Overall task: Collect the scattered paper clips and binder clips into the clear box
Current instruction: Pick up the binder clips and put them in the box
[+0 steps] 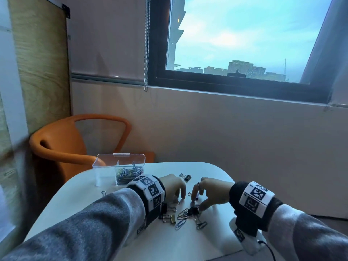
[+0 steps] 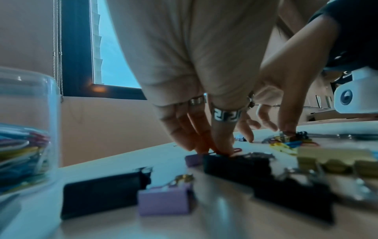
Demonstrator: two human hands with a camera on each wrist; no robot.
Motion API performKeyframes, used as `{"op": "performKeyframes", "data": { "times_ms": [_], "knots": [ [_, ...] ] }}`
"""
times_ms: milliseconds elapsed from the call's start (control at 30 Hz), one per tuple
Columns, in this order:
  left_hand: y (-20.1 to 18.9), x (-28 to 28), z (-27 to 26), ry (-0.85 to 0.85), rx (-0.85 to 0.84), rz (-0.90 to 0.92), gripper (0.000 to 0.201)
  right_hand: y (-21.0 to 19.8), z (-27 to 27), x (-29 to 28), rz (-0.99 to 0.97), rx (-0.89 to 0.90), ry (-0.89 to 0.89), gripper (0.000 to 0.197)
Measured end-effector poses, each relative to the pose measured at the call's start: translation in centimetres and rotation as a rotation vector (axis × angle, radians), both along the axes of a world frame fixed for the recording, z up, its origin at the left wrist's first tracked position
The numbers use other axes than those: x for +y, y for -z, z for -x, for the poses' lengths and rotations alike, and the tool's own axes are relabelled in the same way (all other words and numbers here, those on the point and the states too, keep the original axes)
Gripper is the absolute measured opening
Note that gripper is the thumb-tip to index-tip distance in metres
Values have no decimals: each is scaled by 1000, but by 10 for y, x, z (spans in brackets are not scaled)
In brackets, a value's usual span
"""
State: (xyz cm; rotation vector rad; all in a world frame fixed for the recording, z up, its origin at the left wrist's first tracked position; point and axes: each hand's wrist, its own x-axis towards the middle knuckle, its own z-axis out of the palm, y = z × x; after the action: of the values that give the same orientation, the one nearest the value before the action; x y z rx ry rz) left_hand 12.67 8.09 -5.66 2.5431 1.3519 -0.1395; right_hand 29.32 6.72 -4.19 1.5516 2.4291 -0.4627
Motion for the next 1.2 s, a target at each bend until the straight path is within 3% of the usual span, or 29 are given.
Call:
{"op": "performKeyframes", "data": {
  "times_ms": [167,267,333,433,533,633,800,967,1067,1200],
  "knots": [
    [0,-6,-3,-100,103,26,37,3,1,-2,22,60,-12,26],
    [-8,-16,-6,-105,7,6,32,2,0,-3,17,46,-37,28],
    [-11,-20,-7,-88,-80,84,30,4,-2,-4,42,51,-26,32],
    [-6,-29,-8,-60,-38,173,27,8,-2,-2,50,73,2,28],
    [4,-33,-11,-53,2,130,24,9,-2,-2,61,75,4,12],
    [3,-34,-15,-62,-50,80,20,9,-2,-3,73,68,13,10],
    [0,-31,-17,-86,-54,24,22,14,-2,-5,29,5,-5,24],
    [0,-28,-18,-114,-40,39,24,20,-5,-9,-43,-42,-6,10],
    [1,-29,-18,-137,-49,57,24,22,-7,-12,-69,-57,-1,31],
    [1,-31,-16,-139,-77,68,23,19,-12,-19,-82,38,-3,32]
  ]
}}
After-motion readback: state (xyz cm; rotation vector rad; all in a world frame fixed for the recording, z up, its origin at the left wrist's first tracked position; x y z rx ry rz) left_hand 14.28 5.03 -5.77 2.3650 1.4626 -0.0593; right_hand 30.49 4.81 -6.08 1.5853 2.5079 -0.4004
